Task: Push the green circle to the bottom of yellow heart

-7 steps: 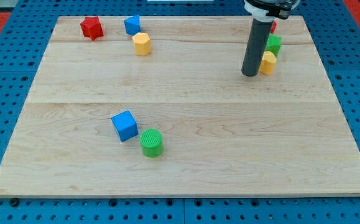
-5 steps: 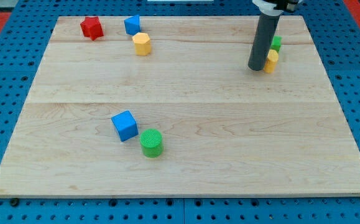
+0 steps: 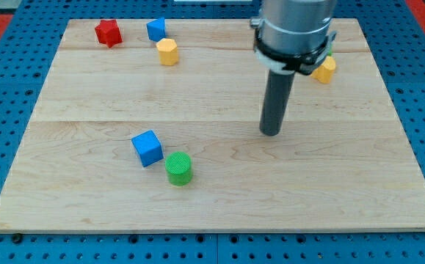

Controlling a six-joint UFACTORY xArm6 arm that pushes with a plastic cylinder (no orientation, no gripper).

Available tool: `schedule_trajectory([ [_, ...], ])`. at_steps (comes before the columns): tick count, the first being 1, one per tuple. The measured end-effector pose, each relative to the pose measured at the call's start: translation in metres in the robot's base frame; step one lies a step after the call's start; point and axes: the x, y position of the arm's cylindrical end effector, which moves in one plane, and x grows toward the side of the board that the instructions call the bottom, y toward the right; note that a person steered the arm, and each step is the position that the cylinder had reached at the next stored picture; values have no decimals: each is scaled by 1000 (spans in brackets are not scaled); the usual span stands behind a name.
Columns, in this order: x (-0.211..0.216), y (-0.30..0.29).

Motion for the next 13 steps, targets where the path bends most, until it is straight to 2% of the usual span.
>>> schedule_trajectory([
  [3,53,-62],
  [4,58,-83],
  [7,68,-86],
  [8,107,-120],
  [9,104,-143],
  [11,27,-113],
  [13,-30,-89],
])
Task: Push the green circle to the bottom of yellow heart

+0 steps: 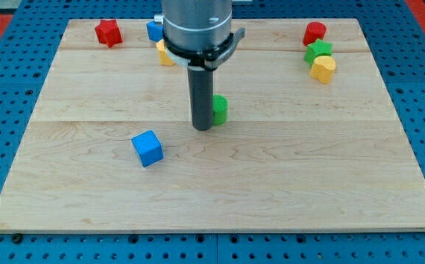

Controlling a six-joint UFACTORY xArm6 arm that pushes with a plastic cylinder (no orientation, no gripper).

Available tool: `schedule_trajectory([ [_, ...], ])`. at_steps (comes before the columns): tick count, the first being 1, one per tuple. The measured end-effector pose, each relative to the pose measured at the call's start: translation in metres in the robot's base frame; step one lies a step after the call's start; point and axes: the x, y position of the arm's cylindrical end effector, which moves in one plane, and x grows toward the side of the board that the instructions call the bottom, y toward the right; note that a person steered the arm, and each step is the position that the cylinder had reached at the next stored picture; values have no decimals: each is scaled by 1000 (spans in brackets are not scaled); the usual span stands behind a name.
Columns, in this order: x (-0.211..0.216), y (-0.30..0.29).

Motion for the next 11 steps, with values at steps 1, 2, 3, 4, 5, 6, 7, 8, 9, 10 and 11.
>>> schedule_trajectory([
  [1,-26,8],
  [2,-43,12],
  [3,-59,31],
  [4,-73,35],
  [5,-79,59],
  [6,-79,89],
  [7,-79,114],
  [8,-66,116],
  [9,-48,119],
  [10,-48,139],
  [11,-48,156],
])
